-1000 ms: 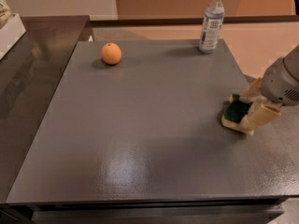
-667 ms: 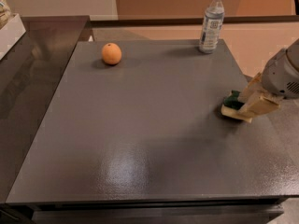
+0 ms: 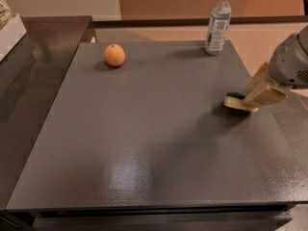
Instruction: Pick sponge
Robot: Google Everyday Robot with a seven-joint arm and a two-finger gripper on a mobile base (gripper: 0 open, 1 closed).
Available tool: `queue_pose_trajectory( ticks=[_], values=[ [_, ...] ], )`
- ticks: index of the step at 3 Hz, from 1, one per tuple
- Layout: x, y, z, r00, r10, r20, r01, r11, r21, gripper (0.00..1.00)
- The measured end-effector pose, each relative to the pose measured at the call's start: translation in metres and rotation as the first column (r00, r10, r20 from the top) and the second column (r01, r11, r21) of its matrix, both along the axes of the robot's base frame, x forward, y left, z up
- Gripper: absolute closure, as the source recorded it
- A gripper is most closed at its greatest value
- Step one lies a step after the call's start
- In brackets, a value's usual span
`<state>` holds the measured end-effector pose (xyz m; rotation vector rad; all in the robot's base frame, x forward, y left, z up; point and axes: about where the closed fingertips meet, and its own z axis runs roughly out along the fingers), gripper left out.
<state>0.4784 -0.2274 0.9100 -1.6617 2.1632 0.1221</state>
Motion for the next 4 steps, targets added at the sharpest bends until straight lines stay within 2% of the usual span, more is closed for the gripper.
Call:
queue_pose_trajectory(
  ticks=[1, 2, 3, 4],
  values=[
    [0.003, 0.008, 0.020, 0.9988, 0.022, 0.043, -0.022, 1.000, 0.010, 1.00],
    [0.005, 0.018, 0.047, 0.9934, 0.053, 0.102, -0.056, 0.998, 0.027, 1.00],
    [0.007, 0.029, 0.072, 0.9830, 0.092, 0.159, -0.100, 0.994, 0.042, 1.00],
    [0.007, 0.044, 0.097, 0.9622, 0.149, 0.228, -0.167, 0.984, 0.063, 1.00]
  ],
)
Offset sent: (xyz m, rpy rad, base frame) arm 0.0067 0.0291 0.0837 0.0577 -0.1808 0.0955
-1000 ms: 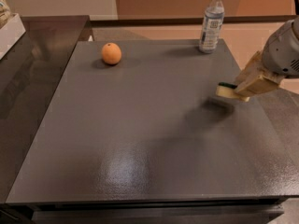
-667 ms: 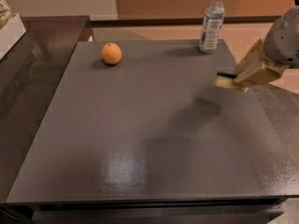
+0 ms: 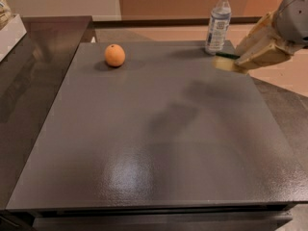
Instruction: Pick sponge
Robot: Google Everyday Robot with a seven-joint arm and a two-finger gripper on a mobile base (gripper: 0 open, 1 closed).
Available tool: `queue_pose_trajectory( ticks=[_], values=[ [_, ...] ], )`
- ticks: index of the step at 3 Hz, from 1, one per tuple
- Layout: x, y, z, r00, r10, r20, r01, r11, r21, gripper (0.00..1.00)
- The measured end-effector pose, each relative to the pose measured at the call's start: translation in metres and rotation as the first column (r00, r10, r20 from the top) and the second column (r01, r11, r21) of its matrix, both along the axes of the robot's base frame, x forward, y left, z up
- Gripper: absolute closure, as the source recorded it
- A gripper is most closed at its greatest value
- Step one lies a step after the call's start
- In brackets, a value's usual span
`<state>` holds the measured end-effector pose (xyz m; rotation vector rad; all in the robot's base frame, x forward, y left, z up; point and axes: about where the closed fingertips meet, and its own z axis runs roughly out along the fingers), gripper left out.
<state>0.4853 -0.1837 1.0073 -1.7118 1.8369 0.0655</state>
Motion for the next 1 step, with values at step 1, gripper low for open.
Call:
queue_pose_trajectory(
  ticks=[1],
  values=[
    [0.0000, 0.0004, 0.0003, 1.0000, 0.002, 0.001, -0.002, 1.000, 0.001, 1.00]
  ],
)
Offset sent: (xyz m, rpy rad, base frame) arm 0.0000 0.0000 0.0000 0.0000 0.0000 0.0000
